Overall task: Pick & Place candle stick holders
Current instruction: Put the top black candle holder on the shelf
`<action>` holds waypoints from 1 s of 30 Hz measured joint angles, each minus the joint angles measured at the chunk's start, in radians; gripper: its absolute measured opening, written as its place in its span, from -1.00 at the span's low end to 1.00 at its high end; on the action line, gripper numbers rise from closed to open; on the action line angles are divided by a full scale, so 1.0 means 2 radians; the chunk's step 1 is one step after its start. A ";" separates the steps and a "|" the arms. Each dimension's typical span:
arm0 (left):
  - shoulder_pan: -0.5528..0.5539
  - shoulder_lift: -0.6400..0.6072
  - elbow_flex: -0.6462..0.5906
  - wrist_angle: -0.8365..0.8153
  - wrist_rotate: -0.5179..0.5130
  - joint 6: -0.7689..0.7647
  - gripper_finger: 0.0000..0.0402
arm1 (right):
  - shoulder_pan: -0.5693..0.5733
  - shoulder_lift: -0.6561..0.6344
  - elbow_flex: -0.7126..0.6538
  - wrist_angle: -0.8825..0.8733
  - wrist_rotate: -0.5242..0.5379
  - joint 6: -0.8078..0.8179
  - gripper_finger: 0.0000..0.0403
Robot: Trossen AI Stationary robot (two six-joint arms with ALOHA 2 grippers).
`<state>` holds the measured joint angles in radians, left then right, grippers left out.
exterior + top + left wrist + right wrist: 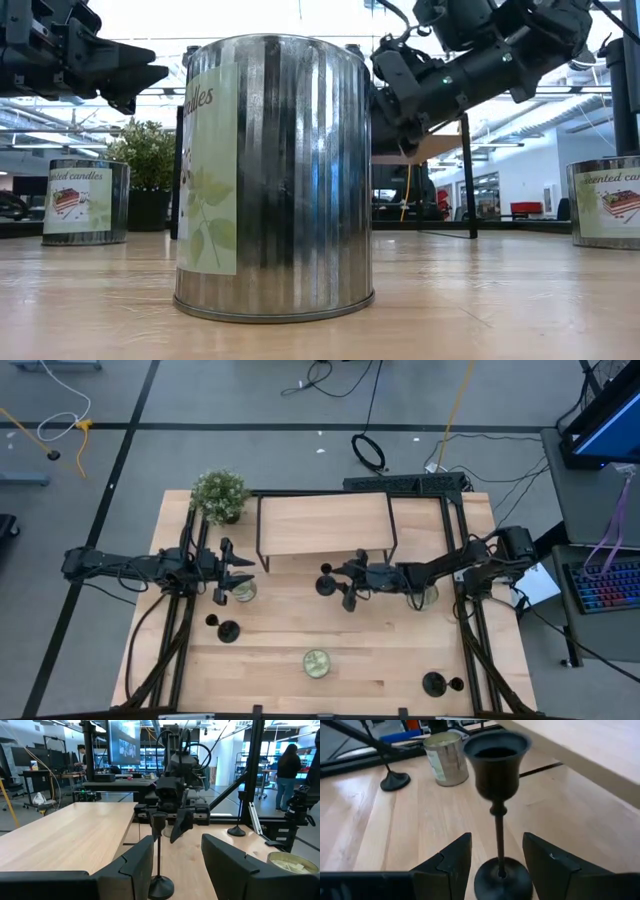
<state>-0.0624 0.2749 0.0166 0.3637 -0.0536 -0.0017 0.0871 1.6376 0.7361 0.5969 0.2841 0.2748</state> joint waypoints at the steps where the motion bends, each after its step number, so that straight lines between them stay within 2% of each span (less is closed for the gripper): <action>1: 0.000 0.000 0.000 0.000 0.000 0.000 -0.13 | 0.000 0.007 0.000 0.009 0.000 -0.001 -0.16; 4: 0.000 0.000 0.000 0.000 0.000 0.000 -0.13 | -0.002 0.033 0.000 0.039 -0.007 -0.015 -0.16; 7: 0.000 0.000 0.000 0.000 0.000 0.000 -0.13 | -0.012 0.061 0.008 0.087 -0.041 -0.026 -0.16; 12: 0.000 0.000 0.000 -0.001 0.000 0.004 -0.13 | -0.031 0.084 0.016 0.089 -0.045 -0.030 -0.19; 16: 0.000 0.000 0.000 -0.006 0.000 0.017 -0.13 | -0.042 0.084 0.016 0.088 -0.083 -0.030 -0.39; 22: 0.000 0.000 0.000 -0.019 0.000 0.017 -0.13 | -0.043 0.077 0.016 0.089 -0.092 -0.042 -0.93; 26: 0.000 0.000 0.000 -0.024 0.000 0.017 -0.13 | -0.040 0.074 0.016 0.090 -0.106 -0.042 -0.91; 30: 0.000 0.000 0.000 -0.024 0.000 0.016 -0.13 | -0.033 0.042 0.015 0.080 -0.118 -0.047 -0.95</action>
<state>-0.0624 0.2749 0.0166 0.3152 -0.0532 0.0311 0.0214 1.7215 0.7666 0.7577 0.0472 0.1801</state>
